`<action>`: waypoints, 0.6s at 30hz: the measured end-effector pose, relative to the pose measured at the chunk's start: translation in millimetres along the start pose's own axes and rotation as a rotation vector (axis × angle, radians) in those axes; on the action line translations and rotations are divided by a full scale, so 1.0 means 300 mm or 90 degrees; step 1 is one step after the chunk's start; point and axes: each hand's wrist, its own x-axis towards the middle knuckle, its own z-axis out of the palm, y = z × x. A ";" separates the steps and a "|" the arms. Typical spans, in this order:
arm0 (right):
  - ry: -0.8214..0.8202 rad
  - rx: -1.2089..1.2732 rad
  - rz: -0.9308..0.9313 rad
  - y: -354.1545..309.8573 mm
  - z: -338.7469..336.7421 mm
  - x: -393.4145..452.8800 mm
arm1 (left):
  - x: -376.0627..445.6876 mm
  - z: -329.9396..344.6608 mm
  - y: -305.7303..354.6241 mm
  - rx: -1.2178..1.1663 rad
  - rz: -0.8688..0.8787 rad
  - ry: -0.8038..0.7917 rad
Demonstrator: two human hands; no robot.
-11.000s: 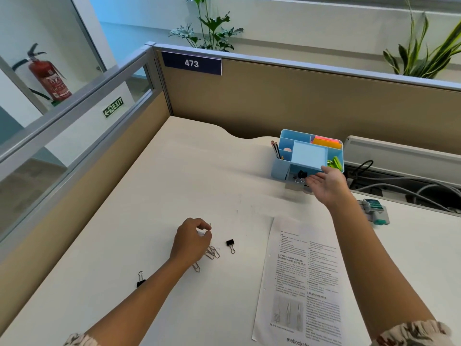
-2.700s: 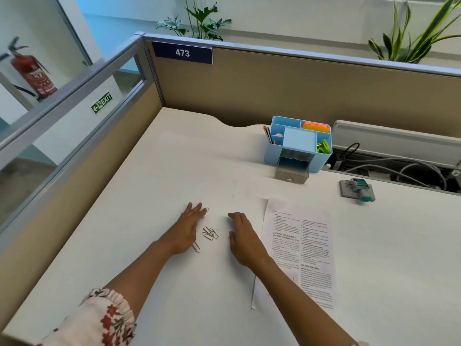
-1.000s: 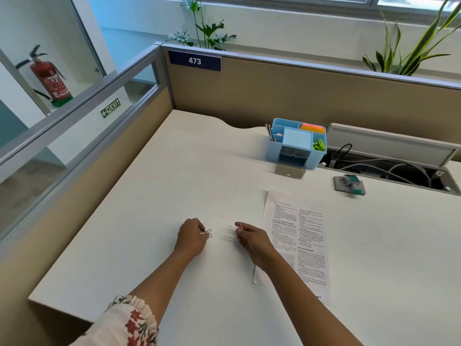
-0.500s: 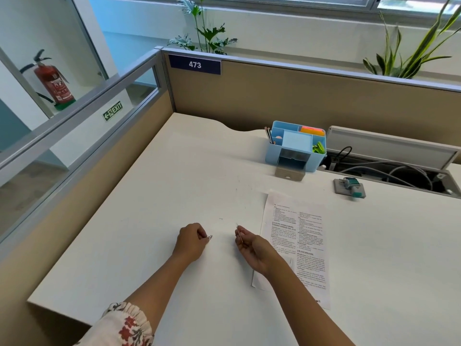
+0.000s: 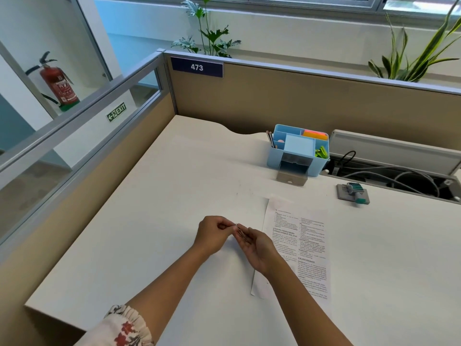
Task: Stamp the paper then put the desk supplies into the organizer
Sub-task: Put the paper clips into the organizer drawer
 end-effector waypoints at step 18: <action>-0.020 -0.077 -0.046 -0.124 0.019 0.050 | 0.112 0.097 0.090 -0.061 -0.032 0.011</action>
